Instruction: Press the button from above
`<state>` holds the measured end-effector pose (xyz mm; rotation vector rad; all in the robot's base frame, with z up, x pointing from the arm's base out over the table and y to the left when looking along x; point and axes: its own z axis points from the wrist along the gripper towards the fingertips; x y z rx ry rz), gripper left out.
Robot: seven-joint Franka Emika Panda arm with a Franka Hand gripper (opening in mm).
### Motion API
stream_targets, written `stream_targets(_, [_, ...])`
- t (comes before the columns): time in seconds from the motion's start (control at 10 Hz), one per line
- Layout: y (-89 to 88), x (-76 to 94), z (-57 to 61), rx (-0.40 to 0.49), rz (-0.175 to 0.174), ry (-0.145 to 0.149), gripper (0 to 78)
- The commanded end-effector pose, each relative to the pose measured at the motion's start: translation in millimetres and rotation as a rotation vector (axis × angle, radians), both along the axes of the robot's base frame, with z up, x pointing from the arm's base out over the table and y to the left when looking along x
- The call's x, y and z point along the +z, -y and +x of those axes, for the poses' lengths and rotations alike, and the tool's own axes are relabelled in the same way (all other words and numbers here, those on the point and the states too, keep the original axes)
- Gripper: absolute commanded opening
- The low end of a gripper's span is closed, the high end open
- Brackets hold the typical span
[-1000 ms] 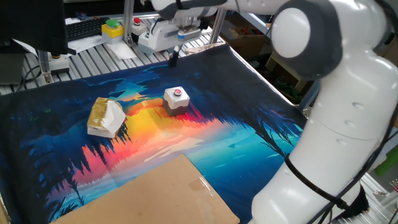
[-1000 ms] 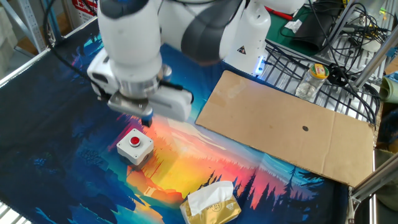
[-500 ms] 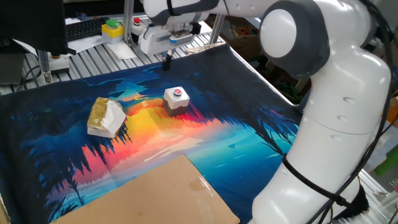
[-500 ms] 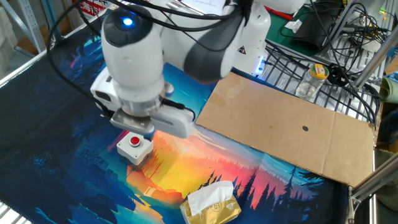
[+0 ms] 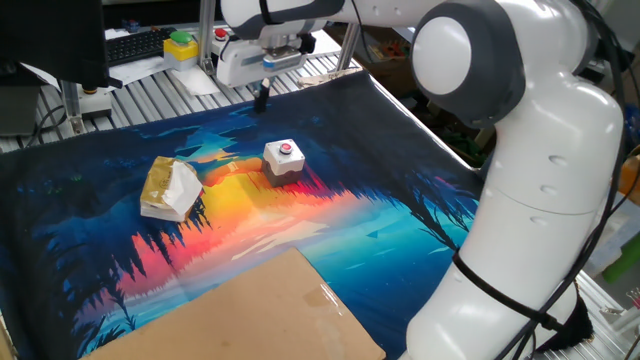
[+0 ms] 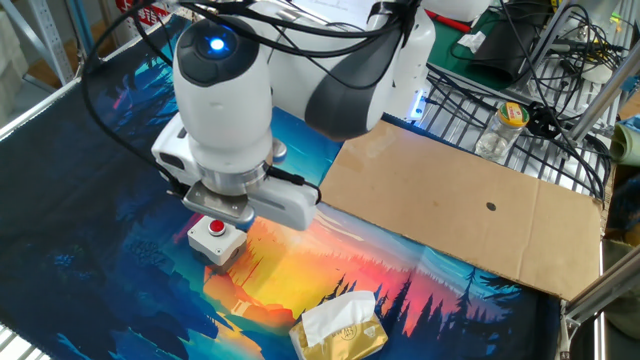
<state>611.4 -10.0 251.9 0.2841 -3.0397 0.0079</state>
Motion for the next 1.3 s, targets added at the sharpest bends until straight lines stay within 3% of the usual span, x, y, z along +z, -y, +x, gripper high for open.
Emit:
stream_targets(0.1, [-3.5, 0.1, 1.4, -0.015, -0.003, 0.003, 0.0])
stream_targets(0.4, [-3.5, 0.1, 1.4, -0.050, 0.003, 0.007, 0.0])
stream_targets(0.6, [-3.5, 0.1, 1.4, -0.138, -0.006, -0.009, 0.0])
stream_targets(0.8, [-3.5, 0.1, 1.4, -0.227, -0.013, -0.044, 0.0])
stream_targets(0.9, [-3.5, 0.1, 1.4, -0.290, -0.020, -0.043, 0.0])
stream_targets(1.0, [-3.5, 0.1, 1.4, -0.293, 0.044, -0.049, 0.0])
stream_targets(1.1, [-3.5, 0.1, 1.4, -0.285, 0.012, -0.028, 0.0])
stream_targets(1.2, [-3.5, 0.1, 1.4, -0.268, -0.054, -0.013, 0.0])
stream_targets(1.3, [-3.5, 0.1, 1.4, -0.266, -0.064, -0.008, 0.0])
